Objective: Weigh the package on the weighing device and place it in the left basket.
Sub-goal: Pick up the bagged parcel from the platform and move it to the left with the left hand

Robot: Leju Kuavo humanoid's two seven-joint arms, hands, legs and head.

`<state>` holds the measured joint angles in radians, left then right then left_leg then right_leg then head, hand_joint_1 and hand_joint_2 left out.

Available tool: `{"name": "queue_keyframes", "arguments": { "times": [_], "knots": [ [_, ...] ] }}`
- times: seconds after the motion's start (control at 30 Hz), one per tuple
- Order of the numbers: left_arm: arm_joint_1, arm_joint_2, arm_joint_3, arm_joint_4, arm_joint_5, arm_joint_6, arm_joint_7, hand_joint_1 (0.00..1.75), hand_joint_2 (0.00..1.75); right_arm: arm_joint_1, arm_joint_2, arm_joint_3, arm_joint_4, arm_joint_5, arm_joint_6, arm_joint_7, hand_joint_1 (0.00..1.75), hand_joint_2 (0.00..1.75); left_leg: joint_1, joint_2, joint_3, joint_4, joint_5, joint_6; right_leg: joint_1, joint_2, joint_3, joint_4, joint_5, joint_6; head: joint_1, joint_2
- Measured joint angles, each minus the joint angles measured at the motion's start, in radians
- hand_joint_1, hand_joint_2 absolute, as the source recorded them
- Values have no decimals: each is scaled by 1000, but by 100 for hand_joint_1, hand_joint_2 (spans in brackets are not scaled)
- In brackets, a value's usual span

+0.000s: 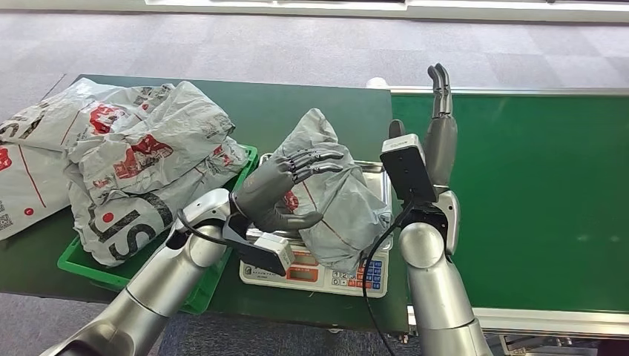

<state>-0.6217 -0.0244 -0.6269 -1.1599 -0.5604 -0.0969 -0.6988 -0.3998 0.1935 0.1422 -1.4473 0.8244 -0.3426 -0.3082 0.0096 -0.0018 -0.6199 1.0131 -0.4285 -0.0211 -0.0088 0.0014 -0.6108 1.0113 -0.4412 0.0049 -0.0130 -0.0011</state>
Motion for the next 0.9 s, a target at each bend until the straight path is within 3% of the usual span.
{"name": "queue_keyframes", "arguments": {
  "times": [0.1,0.23,0.9],
  "knots": [
    [0,-5,-1,4,24,-2,-1,175,175,0,1,-5,0,0,0,0,0,0,0,0,0,0,0,0,0,0,0,0,0,0,0,0],
    [-2,-6,-1,8,37,-1,-1,0,175,0,1,-11,0,0,0,0,0,0,0,0,0,0,0,0,0,0,0,0,0,0,0,0],
    [-53,-8,-40,156,-176,158,43,0,175,0,6,-30,0,4,-2,-6,0,0,0,0,0,0,0,0,0,0,0,0,0,0,0,0]
  ]
}}
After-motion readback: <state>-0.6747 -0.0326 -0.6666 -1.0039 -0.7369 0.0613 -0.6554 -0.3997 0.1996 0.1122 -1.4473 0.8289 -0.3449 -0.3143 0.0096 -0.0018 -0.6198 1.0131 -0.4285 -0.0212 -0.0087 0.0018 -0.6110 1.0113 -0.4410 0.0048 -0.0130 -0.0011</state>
